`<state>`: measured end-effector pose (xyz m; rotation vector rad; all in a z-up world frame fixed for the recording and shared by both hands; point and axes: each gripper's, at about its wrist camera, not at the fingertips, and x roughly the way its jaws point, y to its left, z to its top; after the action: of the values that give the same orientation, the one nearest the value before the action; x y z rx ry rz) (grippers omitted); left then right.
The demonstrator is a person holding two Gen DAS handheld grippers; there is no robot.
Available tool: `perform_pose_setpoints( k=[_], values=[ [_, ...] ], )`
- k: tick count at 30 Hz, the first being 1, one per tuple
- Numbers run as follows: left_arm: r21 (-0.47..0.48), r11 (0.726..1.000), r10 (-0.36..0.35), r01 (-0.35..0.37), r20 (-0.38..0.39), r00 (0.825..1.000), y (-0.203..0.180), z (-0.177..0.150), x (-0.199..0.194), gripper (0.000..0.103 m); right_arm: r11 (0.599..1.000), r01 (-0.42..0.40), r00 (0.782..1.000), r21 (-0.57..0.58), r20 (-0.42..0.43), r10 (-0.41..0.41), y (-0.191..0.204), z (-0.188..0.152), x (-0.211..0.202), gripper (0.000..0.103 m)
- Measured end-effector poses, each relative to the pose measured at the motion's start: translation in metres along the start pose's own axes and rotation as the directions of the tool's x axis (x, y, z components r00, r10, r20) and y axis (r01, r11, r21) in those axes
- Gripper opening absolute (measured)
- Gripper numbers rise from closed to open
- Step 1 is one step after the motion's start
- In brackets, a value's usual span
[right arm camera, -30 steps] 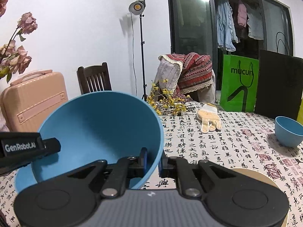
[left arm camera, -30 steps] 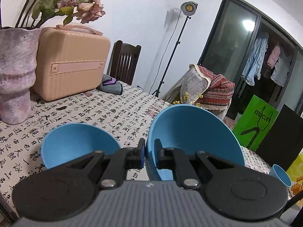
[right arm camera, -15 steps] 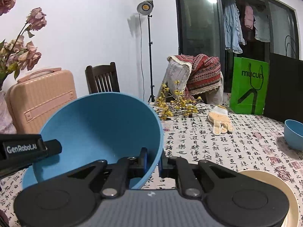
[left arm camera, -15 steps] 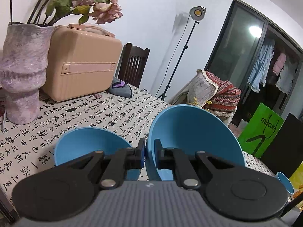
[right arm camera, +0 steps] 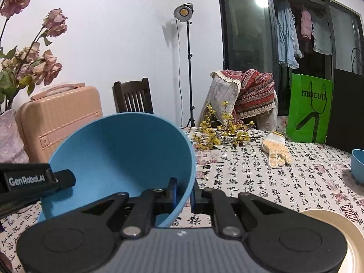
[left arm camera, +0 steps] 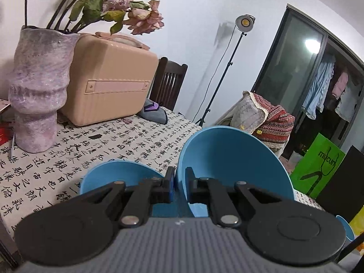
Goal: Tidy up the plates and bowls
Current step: 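Keep carrying the blue bowl with both grippers toward the bowl by the lilac vase, then lower the held blue bowl into the first blue bowl with both grippers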
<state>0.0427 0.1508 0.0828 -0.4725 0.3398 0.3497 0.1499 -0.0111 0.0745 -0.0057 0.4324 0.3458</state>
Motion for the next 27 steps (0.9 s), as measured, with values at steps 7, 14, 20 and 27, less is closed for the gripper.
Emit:
perform_pose_setpoints(
  k=[7, 14, 20, 27],
  values=[
    [-0.015, 1.0, 0.017, -0.017, 0.007, 1.0, 0.011, 0.005, 0.002, 0.01, 1.0, -0.022, 1.0, -0.009, 0.001, 0.022, 0.011, 0.002, 0.005, 0.011],
    [-0.029, 0.999, 0.032, -0.031, 0.017, 0.999, 0.023, 0.01, 0.002, 0.01, 0.999, -0.043, 0.999, -0.02, 0.002, 0.044, 0.024, 0.003, 0.01, 0.011],
    [-0.041, 0.998, 0.045, -0.044, 0.027, 0.999, 0.032, 0.015, 0.002, 0.01, 0.998, -0.061, 0.998, -0.033, 0.004, 0.061, 0.036, 0.004, 0.014, 0.011],
    [-0.047, 0.997, 0.062, -0.06, 0.045, 0.997, 0.041, 0.02, 0.0, 0.01, 0.996, -0.084, 0.996, -0.035, 0.008, 0.084, 0.048, 0.005, 0.017, 0.011]
  ],
)
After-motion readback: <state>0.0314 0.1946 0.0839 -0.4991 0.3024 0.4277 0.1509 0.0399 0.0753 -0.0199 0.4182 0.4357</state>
